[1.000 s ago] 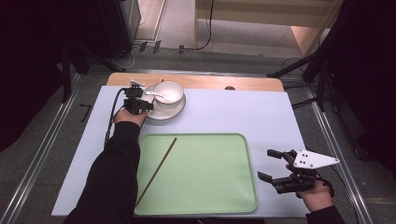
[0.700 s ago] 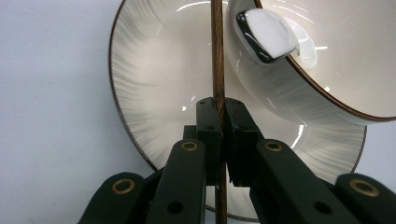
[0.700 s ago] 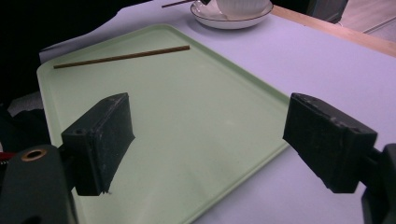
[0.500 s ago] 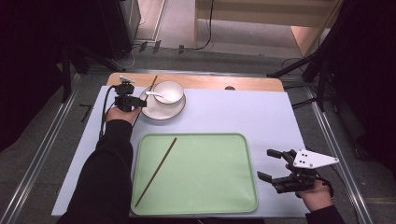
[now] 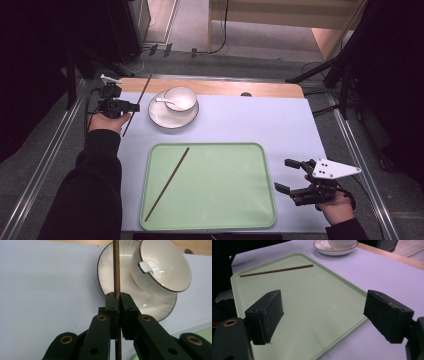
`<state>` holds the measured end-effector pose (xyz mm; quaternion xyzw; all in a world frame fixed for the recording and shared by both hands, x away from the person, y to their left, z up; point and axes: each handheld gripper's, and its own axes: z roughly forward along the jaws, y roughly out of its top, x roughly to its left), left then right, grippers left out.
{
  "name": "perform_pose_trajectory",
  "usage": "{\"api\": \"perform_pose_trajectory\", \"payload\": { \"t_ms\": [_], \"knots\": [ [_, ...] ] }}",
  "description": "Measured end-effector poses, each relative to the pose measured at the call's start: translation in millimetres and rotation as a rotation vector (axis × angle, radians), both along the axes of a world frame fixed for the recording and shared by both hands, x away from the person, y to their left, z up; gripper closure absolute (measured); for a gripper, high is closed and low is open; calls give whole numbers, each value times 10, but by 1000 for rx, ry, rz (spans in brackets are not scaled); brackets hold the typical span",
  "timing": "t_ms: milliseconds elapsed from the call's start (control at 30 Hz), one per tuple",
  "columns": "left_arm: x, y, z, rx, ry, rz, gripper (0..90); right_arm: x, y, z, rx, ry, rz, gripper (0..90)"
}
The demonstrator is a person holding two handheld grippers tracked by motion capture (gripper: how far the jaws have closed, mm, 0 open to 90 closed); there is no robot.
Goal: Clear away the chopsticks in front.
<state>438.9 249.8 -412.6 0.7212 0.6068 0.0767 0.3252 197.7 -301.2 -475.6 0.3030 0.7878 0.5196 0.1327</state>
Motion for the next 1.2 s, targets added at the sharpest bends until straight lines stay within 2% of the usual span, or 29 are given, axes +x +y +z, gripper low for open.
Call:
{"api": "perform_pose_trajectory", "payload": {
  "t_ms": [267,400,533,700,900,1200],
  "knots": [
    [-348,-38,220,-17,-42,-64,867,32,15,2,-1,-2,3,164],
    [-500,-74,263,-15,-58,-91,868,47,21,2,1,-4,3,164],
    [-672,-143,274,-24,-49,-135,867,57,29,1,-1,-3,6,164],
    [-854,-230,239,-49,-46,-177,868,76,36,-7,-3,4,7,164],
    [-1049,-345,191,-46,-47,-211,868,85,38,-7,-2,2,8,164],
    [-1266,-486,22,-40,-40,-247,868,94,37,-7,-3,-2,6,164]
  ]
}}
